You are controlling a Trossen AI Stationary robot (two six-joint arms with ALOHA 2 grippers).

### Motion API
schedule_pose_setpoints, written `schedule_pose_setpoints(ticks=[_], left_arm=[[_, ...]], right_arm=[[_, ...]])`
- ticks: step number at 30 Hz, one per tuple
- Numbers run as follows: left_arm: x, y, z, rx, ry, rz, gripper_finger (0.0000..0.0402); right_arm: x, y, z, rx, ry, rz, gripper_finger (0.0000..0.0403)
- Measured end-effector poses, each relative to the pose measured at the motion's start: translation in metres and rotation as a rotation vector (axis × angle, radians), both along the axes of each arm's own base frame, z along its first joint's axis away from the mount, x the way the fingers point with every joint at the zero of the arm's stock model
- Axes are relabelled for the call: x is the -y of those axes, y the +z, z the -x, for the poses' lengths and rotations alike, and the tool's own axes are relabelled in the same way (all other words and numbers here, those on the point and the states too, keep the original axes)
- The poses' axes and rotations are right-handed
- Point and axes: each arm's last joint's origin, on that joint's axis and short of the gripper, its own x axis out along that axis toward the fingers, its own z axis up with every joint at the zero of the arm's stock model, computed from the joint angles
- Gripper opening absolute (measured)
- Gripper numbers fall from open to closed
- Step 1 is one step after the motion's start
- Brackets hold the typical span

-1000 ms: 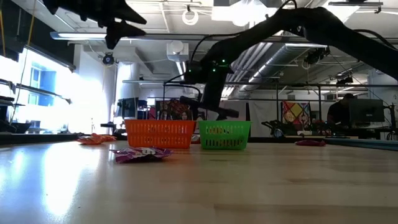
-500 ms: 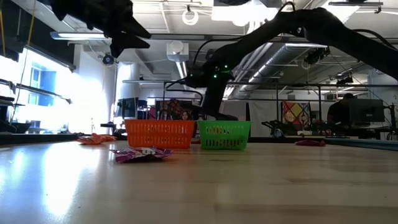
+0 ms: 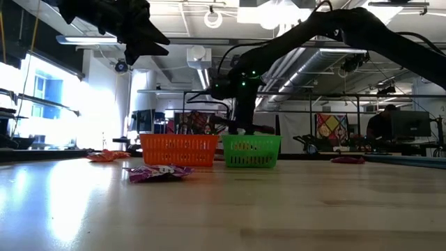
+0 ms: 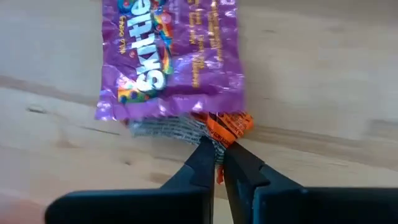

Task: Sort candy by brand, put in halloween buckets
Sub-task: Put the orange chocolate into the green bin

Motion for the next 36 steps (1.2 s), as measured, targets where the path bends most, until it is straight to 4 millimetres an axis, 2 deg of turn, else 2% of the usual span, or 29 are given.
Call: schedule_pose_setpoints(ticks=[3,9,14,17,21,25,30,36], left_arm=[[0.000,0.001,0.001,0.009,0.003,-0.006,0.0142],[-0.001,0.002,0.001,-0.003,0.044,-0.039,0.0142],[-0.001,0.001,0.002,0.002,0.058,-0.013,0.0142],[-0.001,0.001,0.002,0.006,0.067,0.007,0.0142],[-0.001,0.001,0.002,0.009,0.071,0.018,0.0142],[-0.001,0.001,0.002,0.015,0.084,0.047,0.0142],[-0.001,0.001,0.002,0.015,0.084,0.048,0.0142],[-0.001,0.001,0.002,0.017,0.087,0.056,0.0142]], right_arm=[[-0.002,0.022,0.006,-0.016,0.071,0.054,0.0005],[-0.016,0.073,0.031,-0.119,0.272,0.132,0.0003],[-0.052,0.118,0.048,-0.211,0.480,0.178,0.0002],[-0.076,0.128,0.048,-0.197,0.569,0.186,0.0001],[-0.114,0.124,0.046,-0.119,0.669,0.148,0.0001],[-0.141,0.095,0.050,-0.107,0.695,0.121,0.0000],[-0.147,0.072,0.053,-0.050,0.679,0.164,0.0001],[-0.152,0.064,0.053,-0.062,0.757,0.182,0.0035]])
